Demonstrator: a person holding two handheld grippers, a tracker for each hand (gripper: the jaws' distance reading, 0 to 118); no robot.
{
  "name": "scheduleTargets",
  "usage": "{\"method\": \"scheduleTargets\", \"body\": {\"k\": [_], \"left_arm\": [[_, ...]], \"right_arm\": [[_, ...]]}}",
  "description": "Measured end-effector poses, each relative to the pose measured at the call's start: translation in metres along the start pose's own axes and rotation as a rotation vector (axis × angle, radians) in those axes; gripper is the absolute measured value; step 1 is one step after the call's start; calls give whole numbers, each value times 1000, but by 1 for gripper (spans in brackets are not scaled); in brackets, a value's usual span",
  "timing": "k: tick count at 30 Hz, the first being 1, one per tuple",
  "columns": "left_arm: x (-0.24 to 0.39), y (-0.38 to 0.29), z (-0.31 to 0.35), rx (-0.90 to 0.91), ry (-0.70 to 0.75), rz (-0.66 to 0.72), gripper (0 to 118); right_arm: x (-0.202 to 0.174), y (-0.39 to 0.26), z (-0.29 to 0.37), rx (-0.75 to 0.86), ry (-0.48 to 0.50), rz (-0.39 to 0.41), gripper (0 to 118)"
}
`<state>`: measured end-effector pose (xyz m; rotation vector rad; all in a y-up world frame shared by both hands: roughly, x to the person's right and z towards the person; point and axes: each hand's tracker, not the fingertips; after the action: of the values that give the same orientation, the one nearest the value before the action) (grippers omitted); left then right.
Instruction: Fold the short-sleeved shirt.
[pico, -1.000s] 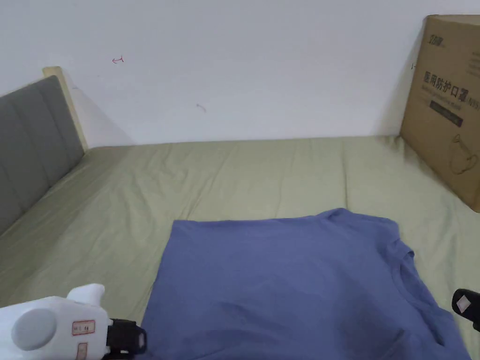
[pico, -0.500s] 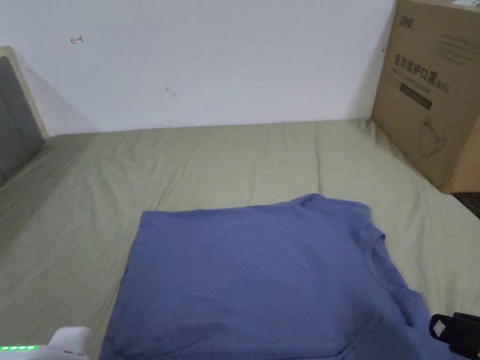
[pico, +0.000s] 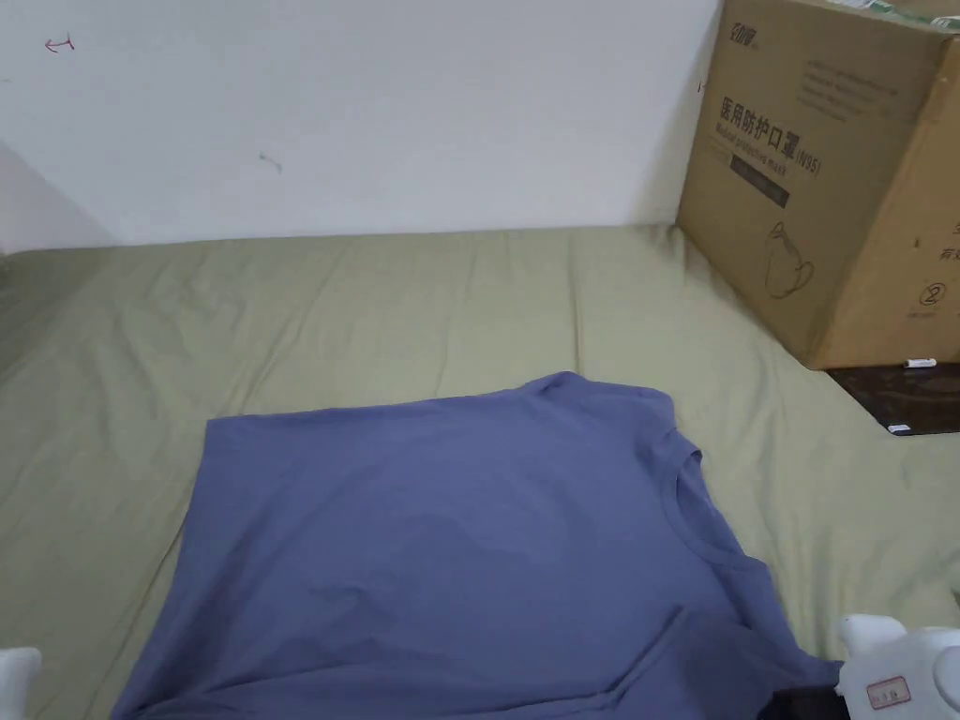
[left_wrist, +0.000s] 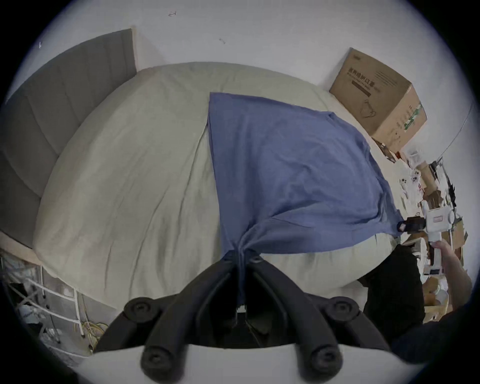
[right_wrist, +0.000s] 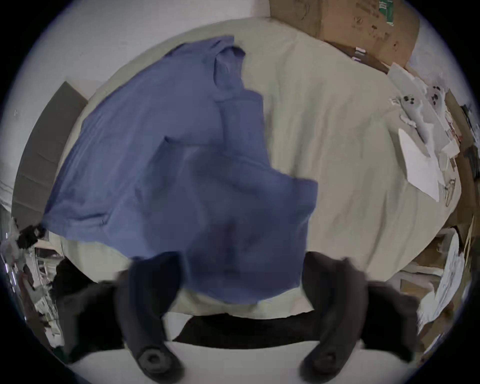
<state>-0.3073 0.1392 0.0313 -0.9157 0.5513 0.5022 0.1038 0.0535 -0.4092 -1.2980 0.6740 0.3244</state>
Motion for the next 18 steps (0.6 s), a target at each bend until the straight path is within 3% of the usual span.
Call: {"method": "scheduleTargets", "body": {"k": [1,2,3,5,12,18], "left_arm": [[0,0,-1,4,7,0,3],[1,-2,-2,7,25,-4,3],[2,-3,-3,10,43,-14,3],[3,-5,-7,9,71,-56,3],[-2,-14,-14,-1,97,-89,3],[-7,-3,-7,14,98,-73,3]], "right_arm": [[-5,-2,5,-1,16,16,75],[-7,-5,7,5,12,27,37],[-8,-8,12,34,-41,54,24],[-10,-15,29,68,-11,83,5],[6,-25,67,131,43,53,3],[-13,-16,95,150,64,45,3]]}}
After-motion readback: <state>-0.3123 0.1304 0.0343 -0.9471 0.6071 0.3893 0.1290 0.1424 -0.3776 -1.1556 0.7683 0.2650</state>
